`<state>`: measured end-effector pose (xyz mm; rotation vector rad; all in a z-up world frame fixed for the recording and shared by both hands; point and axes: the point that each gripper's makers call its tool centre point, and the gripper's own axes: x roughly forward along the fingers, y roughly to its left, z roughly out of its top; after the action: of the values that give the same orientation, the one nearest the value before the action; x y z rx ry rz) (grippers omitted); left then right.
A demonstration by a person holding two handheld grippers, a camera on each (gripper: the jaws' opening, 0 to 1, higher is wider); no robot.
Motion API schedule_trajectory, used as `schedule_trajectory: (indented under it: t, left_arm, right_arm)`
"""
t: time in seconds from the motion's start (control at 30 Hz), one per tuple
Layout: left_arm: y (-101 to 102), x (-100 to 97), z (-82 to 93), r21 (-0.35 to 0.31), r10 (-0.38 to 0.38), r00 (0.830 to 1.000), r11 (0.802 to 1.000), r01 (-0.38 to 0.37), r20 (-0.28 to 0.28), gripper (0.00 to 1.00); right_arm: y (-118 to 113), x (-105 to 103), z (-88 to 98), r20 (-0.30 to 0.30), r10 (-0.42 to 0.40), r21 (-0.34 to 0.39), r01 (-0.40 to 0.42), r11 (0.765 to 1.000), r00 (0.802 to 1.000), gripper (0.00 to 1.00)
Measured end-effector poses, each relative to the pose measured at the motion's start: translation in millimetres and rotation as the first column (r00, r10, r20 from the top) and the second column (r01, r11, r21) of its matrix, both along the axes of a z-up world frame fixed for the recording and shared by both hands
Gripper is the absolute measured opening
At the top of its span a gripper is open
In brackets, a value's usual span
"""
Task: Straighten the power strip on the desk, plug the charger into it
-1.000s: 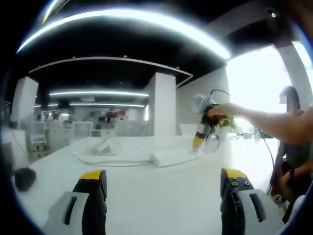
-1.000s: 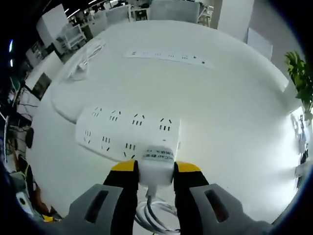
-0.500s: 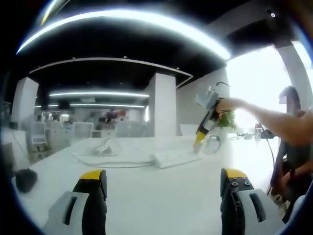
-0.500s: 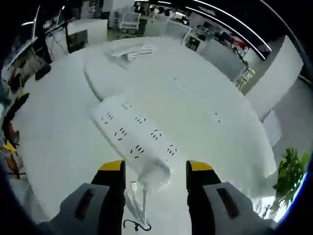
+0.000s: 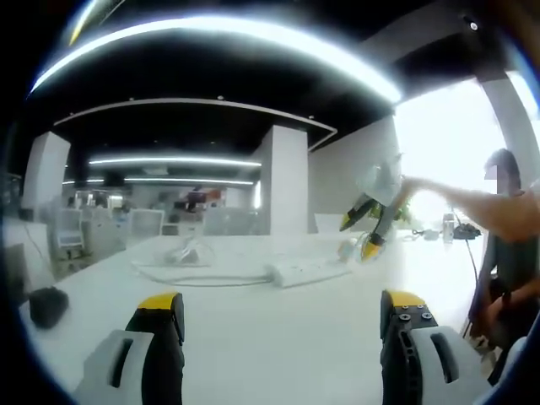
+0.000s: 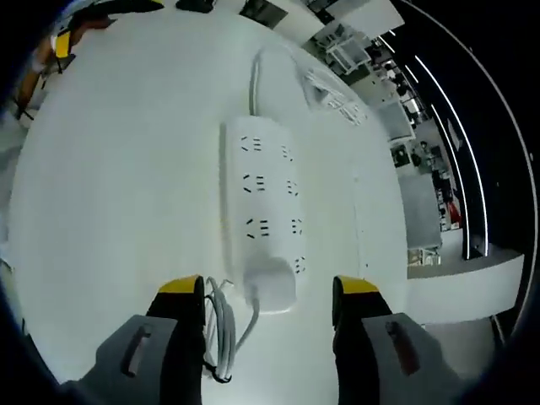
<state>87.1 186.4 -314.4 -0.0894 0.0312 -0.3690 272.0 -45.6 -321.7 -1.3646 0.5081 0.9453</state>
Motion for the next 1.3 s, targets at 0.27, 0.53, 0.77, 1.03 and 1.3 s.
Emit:
schedule_trajectory:
  t: [0.27,0.53,0.77,1.03,1.3]
  left_arm:
    - [-0.6,-0.1,-0.4,0.003,0.003,1.0,1.0,-0.003,-0.002,0.99]
    - [2.3,-0.6,0.3,0.006,0.013,1.0,1.0,-0.013,-0.001,0.99]
    - [1.7,-0.7,0.4,0.008,0.013,1.0,1.0,-0.013,-0.001,0.99]
    - [1.3,-0.2,1.6,0.011,0.013,1.0,1.0,-0.013,0.0,0.99]
    - [-3.1,2.5,1.9,0.018,0.003,1.0,1.0,-0.003,-0.003,0.99]
  right_arm:
    - [-3.0,3.8,-9.3,-0.006,0.06,-0.087,-0.06,0.994,0.998,0.52]
    - [-5.0,11.5,-15.3,-0.028,0.048,-0.095,-0.051,0.994,0.998,0.5]
    - [-3.6,13.5,-16.8,-0.022,0.057,-0.087,-0.059,0.994,0.998,0.39]
    - [-3.0,15.8,-14.0,0.003,0.061,-0.093,-0.06,0.994,0.998,0.32]
    - [-2.7,16.8,-13.2,-0.01,0.059,-0.098,-0.06,0.993,0.998,0.3]
